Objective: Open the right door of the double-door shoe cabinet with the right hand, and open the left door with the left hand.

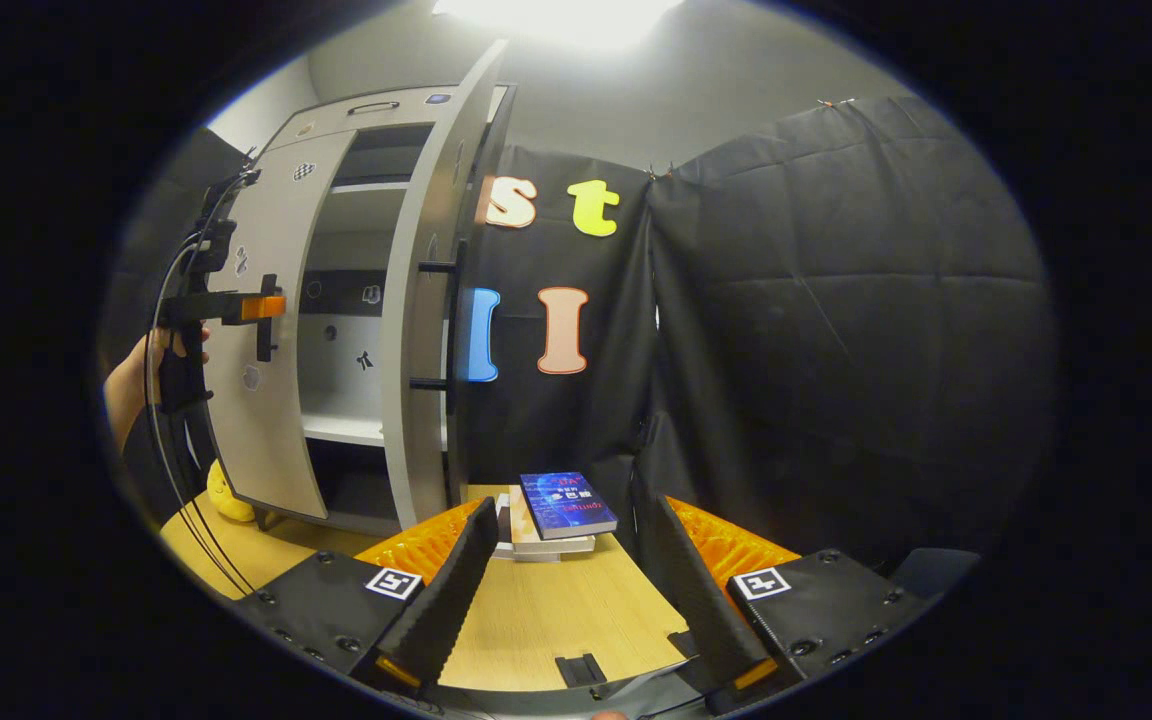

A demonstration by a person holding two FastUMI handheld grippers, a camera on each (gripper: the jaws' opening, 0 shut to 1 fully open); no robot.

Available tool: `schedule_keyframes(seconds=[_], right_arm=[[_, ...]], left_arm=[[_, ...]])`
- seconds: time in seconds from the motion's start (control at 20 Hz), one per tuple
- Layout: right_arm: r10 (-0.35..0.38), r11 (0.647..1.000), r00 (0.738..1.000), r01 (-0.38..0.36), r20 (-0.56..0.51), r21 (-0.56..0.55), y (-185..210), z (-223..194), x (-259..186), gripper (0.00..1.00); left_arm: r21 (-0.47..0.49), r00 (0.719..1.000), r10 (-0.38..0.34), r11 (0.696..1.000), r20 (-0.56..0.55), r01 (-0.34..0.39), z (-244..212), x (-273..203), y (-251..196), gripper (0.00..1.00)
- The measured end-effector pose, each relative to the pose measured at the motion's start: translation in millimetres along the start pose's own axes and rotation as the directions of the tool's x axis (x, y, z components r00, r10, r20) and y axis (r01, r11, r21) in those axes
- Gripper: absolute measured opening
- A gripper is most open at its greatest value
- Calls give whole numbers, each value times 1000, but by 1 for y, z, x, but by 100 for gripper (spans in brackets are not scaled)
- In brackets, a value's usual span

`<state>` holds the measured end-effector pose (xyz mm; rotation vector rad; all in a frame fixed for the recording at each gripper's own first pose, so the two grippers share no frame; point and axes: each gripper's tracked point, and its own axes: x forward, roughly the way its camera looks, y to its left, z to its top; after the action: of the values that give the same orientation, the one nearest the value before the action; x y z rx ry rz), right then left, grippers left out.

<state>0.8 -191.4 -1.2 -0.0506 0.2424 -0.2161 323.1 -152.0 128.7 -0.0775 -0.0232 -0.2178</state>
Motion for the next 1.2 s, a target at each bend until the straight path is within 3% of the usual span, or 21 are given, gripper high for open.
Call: schedule_keyframes(seconds=[0.05,0.15,0.2,0.3,0.35,0.45,0.55,0.65,0.8,1.2], right_arm=[[5,1000,1000,-5,-2,-1,0,0,-1,96],[14,1000,1000,-14,-2,-12,1,-1,-3,97],[13,1000,1000,-13,-4,-20,-1,-3,-2,97],[8,1000,1000,-8,-5,-25,-2,-6,-3,98],[9,1000,1000,-10,-9,-20,-3,-7,-4,98],[11,1000,1000,-12,-16,-9,-3,-10,-4,97],[15,1000,1000,-15,-20,-4,-4,-12,-6,96],[17,1000,1000,-17,-22,1,-5,-13,-8,96],[19,1000,1000,-19,-25,11,-8,-16,-9,96],[72,996,997,-72,-2,45,8,-9,-16,96]], left_arm=[[-8,1000,1,1000,-9,-1,-3,3,1,93],[-34,1000,2,999,-27,-3,-11,10,4,77],[-47,999,8,999,-32,-9,-14,12,7,77],[-86,1000,6,996,-26,-8,-19,16,9,66],[-101,999,8,995,-33,-11,-19,15,10,54],[-117,999,-14,993,-43,9,-24,15,2,51],[-33,997,1,999,-76,-3,-27,16,0,28],[-35,997,10,999,-79,-13,-28,14,2,27],[-56,997,17,998,-74,-21,-28,12,2,18],[-58,998,-5,998,-57,2,-28,-2,9,14]])
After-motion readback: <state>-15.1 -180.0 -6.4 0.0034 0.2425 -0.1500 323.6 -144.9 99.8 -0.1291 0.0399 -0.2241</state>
